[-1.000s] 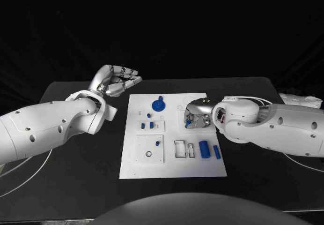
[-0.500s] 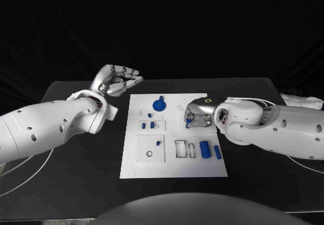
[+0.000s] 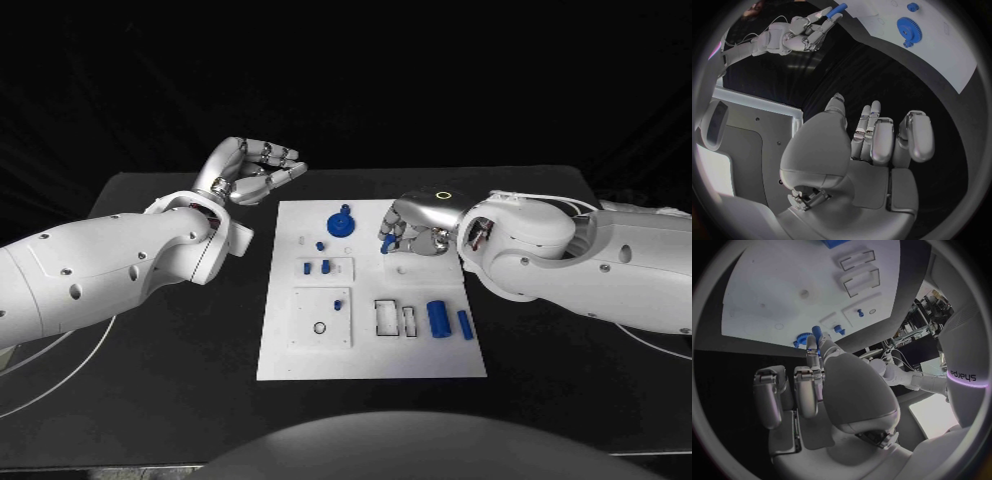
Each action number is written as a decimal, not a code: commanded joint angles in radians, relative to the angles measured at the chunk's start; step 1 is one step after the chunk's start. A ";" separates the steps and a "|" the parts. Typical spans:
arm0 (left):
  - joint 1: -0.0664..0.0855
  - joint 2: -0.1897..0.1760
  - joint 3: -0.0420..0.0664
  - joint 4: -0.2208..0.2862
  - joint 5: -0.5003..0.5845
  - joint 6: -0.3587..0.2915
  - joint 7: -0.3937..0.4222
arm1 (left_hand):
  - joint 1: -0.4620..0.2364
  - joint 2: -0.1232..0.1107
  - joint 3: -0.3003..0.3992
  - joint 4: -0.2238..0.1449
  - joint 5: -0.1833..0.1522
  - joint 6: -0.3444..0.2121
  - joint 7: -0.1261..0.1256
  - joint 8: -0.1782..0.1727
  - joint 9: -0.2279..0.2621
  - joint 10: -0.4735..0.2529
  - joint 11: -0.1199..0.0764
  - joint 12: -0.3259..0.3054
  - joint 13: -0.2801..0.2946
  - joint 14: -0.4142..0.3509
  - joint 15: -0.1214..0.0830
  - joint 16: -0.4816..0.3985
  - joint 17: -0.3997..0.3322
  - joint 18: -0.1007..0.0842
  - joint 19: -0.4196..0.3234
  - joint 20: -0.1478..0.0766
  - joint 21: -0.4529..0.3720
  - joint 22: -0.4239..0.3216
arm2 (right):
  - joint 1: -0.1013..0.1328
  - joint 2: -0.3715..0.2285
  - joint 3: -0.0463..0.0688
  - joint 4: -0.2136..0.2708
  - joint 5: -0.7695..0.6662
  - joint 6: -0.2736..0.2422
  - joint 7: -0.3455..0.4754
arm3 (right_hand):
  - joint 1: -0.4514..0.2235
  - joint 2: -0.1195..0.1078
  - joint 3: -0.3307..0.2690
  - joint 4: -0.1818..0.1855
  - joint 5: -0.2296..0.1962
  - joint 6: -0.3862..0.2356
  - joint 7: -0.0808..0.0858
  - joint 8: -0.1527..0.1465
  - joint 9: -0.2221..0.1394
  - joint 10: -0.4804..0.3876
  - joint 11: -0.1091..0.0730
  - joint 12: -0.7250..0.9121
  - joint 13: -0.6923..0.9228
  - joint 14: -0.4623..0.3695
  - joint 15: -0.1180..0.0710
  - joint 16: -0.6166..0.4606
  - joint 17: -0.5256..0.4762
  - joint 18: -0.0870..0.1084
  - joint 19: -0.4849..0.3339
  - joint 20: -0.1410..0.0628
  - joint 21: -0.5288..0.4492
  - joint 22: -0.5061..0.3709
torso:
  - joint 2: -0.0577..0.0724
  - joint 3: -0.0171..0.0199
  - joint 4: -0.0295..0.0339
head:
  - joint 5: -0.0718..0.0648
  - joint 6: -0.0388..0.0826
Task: Assemble the parts on the task board
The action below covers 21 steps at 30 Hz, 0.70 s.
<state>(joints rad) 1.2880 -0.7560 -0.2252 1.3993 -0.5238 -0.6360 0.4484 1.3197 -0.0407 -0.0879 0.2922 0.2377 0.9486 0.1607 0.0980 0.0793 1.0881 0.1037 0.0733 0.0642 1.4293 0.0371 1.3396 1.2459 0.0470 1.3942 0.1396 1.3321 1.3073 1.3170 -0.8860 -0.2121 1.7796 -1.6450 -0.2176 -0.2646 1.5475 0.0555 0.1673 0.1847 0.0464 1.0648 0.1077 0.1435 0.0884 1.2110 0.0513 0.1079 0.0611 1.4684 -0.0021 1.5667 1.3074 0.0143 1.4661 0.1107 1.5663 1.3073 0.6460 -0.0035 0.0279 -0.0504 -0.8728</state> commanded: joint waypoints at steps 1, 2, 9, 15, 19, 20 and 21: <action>0.000 0.004 0.001 -0.001 0.000 0.009 0.012 | 0.003 0.010 0.005 -0.001 0.004 -0.002 0.004 -0.007 -0.001 -0.004 0.004 -0.005 0.001 0.007 -0.002 -0.001 -0.001 0.010 0.004 0.001 -0.003 0.176 | 0.003 0.019 0.000 0.011 0.010 -0.035 0.046 | -0.009 -0.003 0.001 0.006 0.002 0.035 -0.006 0.010 0.012 0.006 0.004 -0.008 -0.001 0.102 -0.002 0.004 0.263 -0.014 0.105 -0.006 0.005 0.264 | 0.000 0.0006 -0.0002 | 0.011 0.000; 0.000 0.005 0.001 -0.002 0.000 0.009 0.012 | 0.003 0.010 0.005 -0.001 0.004 -0.002 0.004 -0.007 -0.001 -0.004 0.004 -0.005 0.001 0.007 -0.002 -0.001 -0.001 0.010 0.004 0.001 -0.003 0.176 | 0.003 0.026 0.000 0.012 0.010 -0.033 0.052 | -0.009 -0.003 0.001 0.006 0.002 0.035 -0.006 0.010 0.012 0.006 0.004 -0.008 -0.001 0.102 -0.002 0.004 0.263 -0.014 0.105 -0.006 0.005 0.264 | 0.000 0.0007 -0.0002 | 0.019 0.000; 0.000 0.016 0.001 -0.016 0.000 0.014 0.013 | 0.005 0.010 0.004 -0.001 0.005 -0.002 0.004 -0.007 -0.001 -0.004 0.004 -0.005 0.001 0.007 -0.002 -0.002 -0.002 0.010 0.003 0.001 -0.004 0.176 | -0.004 0.100 0.000 0.011 0.010 -0.014 0.100 | -0.005 -0.005 0.005 0.006 0.002 0.033 -0.003 0.007 0.011 0.005 0.007 -0.015 -0.001 0.102 0.001 0.004 0.263 -0.014 0.105 -0.004 0.005 0.264 | -0.001 0.0009 0.0013 | 0.062 0.000; -0.002 0.027 0.000 -0.031 0.000 0.016 0.013 | 0.005 0.010 0.004 -0.001 0.005 -0.002 0.004 -0.007 -0.001 -0.004 0.004 -0.005 0.001 0.007 -0.002 -0.002 -0.002 0.010 0.003 0.001 -0.004 0.176 | -0.035 0.155 0.001 0.002 0.006 -0.002 0.141 | -0.004 -0.009 0.005 0.007 0.002 0.031 -0.001 0.004 0.011 0.004 0.009 -0.021 -0.001 0.102 0.003 0.004 0.263 -0.014 0.105 -0.002 0.005 0.264 | -0.003 -0.0014 0.0042 | 0.069 0.000; -0.003 0.033 0.000 -0.039 0.000 0.017 0.014 | 0.005 0.010 0.004 -0.001 0.005 -0.002 0.004 -0.007 -0.001 -0.004 0.004 -0.005 0.001 0.007 -0.002 -0.002 -0.002 0.010 0.003 0.001 -0.004 0.176 | -0.055 0.183 0.000 -0.011 0.002 0.022 0.160 | -0.003 -0.011 0.007 0.006 0.002 0.030 0.001 0.002 0.010 0.002 0.010 -0.025 -0.001 0.102 0.004 0.004 0.263 -0.014 0.105 -0.001 0.005 0.264 | -0.005 -0.0027 0.0024 | 0.077 0.000; -0.003 0.033 0.000 -0.040 0.000 0.017 0.014 | 0.005 0.010 0.004 -0.001 0.005 -0.002 0.004 -0.007 -0.001 -0.004 0.004 -0.005 0.001 0.007 -0.002 -0.002 -0.002 0.010 0.003 0.001 -0.004 0.176 | -0.058 0.186 0.000 -0.014 0.001 0.027 0.163 | -0.003 -0.011 0.007 0.006 0.002 0.030 0.001 0.002 0.010 0.002 0.010 -0.025 -0.001 0.102 0.004 0.004 0.263 -0.014 0.105 -0.001 0.005 0.264 | -0.005 -0.0031 0.0024 | 0.078 0.000; -0.003 0.035 0.000 -0.042 0.000 0.018 0.014 | 0.005 0.010 0.004 -0.001 0.005 -0.002 0.004 -0.007 -0.001 -0.004 0.004 -0.005 0.001 0.007 -0.002 -0.002 -0.002 0.010 0.003 0.001 -0.004 0.176 | -0.062 0.191 0.000 -0.017 0.000 0.036 0.167 | -0.002 -0.011 0.007 0.006 0.002 0.029 0.001 0.001 0.010 0.001 0.010 -0.027 -0.001 0.102 0.005 0.004 0.263 -0.014 0.105 -0.001 0.005 0.264 | -0.006 -0.0036 0.0026 | 0.080 0.000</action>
<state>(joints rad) 1.2855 -0.7245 -0.2260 1.3579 -0.5238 -0.6331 0.4489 1.3235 -0.0369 -0.0879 0.2921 0.2377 0.9486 0.1607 0.0945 0.0793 1.0881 0.1037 0.0734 0.0642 1.4293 0.0371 1.3396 1.2448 0.0470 1.3942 0.1396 1.3321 1.3073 1.2576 -0.6976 -0.2123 1.7668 -1.6337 -0.2203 -0.1434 1.5476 0.0550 0.1701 0.1877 0.0457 1.0648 0.1077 0.1435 0.0884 1.2144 0.0547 0.0866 0.0607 1.4684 -0.0020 1.5667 1.3073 0.0142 1.4661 0.1108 1.5663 1.3080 0.6421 -0.0053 0.0307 0.0252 -0.8728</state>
